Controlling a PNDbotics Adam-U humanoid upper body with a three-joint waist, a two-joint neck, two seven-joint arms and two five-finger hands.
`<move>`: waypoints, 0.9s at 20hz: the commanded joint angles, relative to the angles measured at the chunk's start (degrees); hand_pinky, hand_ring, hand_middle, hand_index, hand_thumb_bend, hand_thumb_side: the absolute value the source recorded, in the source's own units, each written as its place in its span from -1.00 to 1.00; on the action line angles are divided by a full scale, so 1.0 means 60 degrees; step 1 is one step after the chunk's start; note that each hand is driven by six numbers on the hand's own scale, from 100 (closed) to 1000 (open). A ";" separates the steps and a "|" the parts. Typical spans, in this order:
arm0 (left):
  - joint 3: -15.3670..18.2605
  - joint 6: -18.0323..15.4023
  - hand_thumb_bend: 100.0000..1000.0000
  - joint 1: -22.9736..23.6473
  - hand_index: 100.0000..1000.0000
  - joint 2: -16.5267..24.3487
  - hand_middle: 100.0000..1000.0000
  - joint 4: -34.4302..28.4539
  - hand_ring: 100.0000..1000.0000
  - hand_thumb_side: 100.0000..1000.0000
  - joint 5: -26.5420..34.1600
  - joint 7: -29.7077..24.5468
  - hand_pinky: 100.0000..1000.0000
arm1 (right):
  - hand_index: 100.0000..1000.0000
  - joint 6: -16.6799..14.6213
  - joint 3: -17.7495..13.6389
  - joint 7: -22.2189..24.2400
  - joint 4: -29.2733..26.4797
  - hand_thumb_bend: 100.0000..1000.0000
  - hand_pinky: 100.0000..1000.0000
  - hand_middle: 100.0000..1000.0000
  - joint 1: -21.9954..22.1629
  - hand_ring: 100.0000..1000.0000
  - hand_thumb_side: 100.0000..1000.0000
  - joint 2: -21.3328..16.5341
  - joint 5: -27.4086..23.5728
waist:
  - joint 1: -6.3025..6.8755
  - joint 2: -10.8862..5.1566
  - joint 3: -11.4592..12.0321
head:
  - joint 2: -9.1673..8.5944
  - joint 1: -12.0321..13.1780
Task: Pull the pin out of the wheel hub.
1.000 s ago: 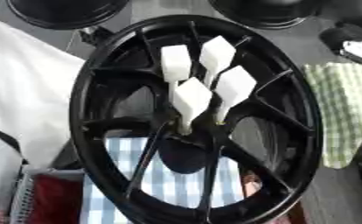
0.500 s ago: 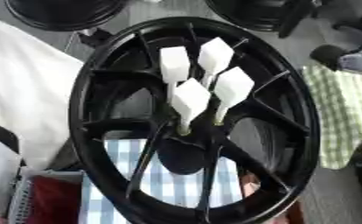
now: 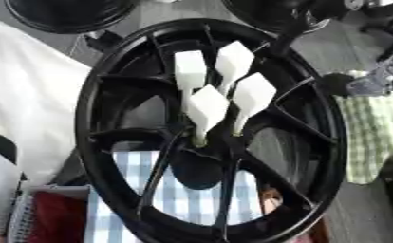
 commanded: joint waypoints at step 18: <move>-0.0038 -0.0006 -0.60 -0.0158 0.50 0.0088 0.08 -0.0185 0.48 0.33 0.0092 -0.0085 0.57 | 0.69 0.1017 0.0716 -0.0005 -0.0107 -0.82 0.64 0.41 -0.0531 0.58 -0.56 0.0422 0.0408 | -0.0032 -0.0099 0.0166 | 0.0225 -0.0054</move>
